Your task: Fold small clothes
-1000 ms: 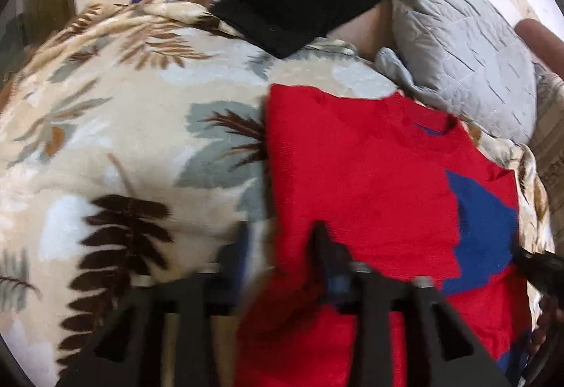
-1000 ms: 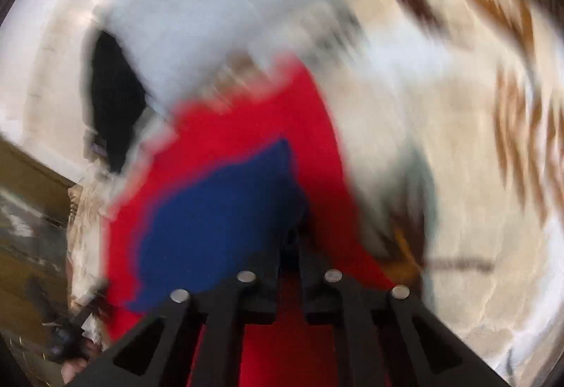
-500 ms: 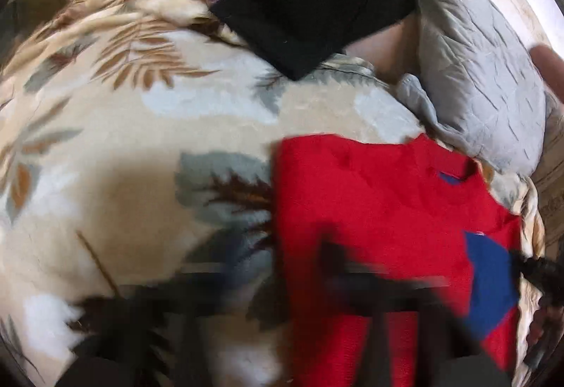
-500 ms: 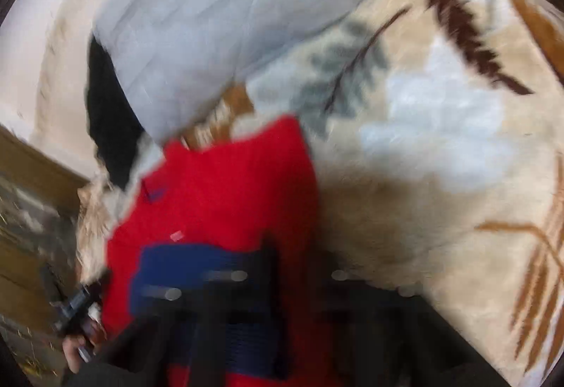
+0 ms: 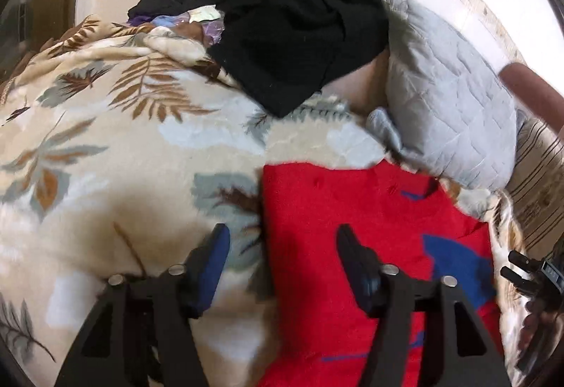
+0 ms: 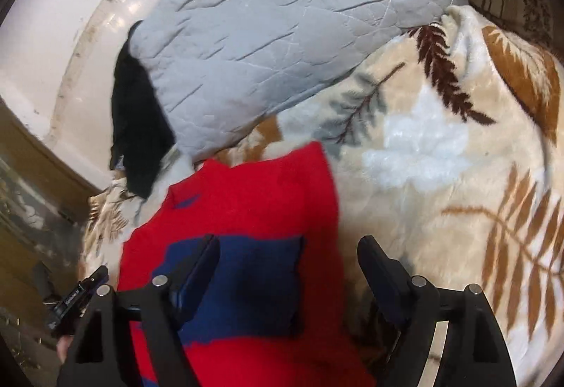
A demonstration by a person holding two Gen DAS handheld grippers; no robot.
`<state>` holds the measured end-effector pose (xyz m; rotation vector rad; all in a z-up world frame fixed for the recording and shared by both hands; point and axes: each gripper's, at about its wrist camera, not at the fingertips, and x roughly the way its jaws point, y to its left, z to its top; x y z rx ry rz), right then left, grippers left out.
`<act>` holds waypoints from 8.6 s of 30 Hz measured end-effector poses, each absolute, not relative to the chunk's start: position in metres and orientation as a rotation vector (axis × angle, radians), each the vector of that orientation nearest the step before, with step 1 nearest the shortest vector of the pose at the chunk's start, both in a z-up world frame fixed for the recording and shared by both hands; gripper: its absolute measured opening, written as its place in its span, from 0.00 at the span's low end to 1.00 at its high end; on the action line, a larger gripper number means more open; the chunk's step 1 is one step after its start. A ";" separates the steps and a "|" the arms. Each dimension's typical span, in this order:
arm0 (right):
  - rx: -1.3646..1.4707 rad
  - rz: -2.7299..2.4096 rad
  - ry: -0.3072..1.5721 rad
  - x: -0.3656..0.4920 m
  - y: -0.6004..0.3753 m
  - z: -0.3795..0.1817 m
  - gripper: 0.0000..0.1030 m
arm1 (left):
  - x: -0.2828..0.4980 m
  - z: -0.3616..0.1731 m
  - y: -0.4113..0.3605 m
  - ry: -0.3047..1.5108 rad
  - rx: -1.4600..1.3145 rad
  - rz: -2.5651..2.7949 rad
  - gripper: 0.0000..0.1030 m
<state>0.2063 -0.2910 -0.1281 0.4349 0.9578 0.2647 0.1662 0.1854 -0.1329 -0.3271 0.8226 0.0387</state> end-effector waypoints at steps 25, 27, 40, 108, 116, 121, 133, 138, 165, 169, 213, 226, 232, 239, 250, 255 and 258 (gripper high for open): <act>0.634 0.371 0.949 -0.030 -0.352 -0.135 0.81 | -0.100 -0.128 0.162 0.940 -0.414 -0.009 0.71; 0.566 0.320 1.031 -0.033 -0.348 -0.154 0.81 | -0.108 -0.139 0.161 0.971 -0.408 0.007 0.72; 0.660 0.428 1.103 -0.084 -0.337 -0.175 0.80 | -0.136 -0.152 0.149 1.041 -0.427 -0.043 0.72; 0.697 0.469 1.201 -0.077 -0.344 -0.162 0.06 | -0.136 -0.130 0.150 1.023 -0.436 -0.027 0.07; 0.686 0.512 1.202 -0.069 -0.344 -0.159 0.06 | -0.131 -0.125 0.159 1.019 -0.425 -0.033 0.07; 0.718 0.525 1.283 -0.056 -0.344 -0.180 0.06 | -0.113 -0.131 0.161 1.081 -0.445 -0.034 0.07; 0.782 0.510 0.836 0.184 -0.328 -0.088 0.53 | 0.123 -0.058 0.168 0.729 -0.370 0.050 0.80; 0.754 0.440 0.890 0.131 -0.314 -0.130 0.59 | 0.113 -0.102 0.184 0.789 -0.449 0.143 0.78; 0.793 0.322 0.995 0.002 -0.303 -0.143 0.22 | -0.032 -0.113 0.139 0.950 -0.317 0.186 0.18; 0.846 0.329 1.027 -0.031 -0.328 -0.176 0.49 | -0.069 -0.125 0.156 0.921 -0.284 0.216 0.46; 0.467 0.417 0.824 0.063 -0.262 -0.073 0.75 | 0.015 -0.068 0.144 0.795 -0.273 0.002 0.48; 0.484 0.407 0.917 -0.004 -0.270 -0.114 0.80 | -0.039 -0.103 0.122 0.869 -0.256 0.024 0.74; 0.517 0.340 0.910 -0.018 -0.278 -0.109 0.75 | -0.036 -0.127 0.130 0.978 -0.240 0.094 0.74; 0.577 0.338 0.987 -0.009 -0.280 -0.146 0.76 | -0.036 -0.144 0.131 1.007 -0.212 0.112 0.74; 0.548 0.375 0.968 -0.014 -0.272 -0.134 0.78 | -0.042 -0.137 0.141 0.977 -0.259 0.159 0.73; 0.447 0.495 0.899 -0.016 -0.251 -0.110 0.81 | -0.055 -0.113 0.141 0.886 -0.235 0.149 0.73; 0.498 0.409 1.018 -0.009 -0.260 -0.146 0.80 | -0.051 -0.136 0.147 0.979 -0.254 0.170 0.75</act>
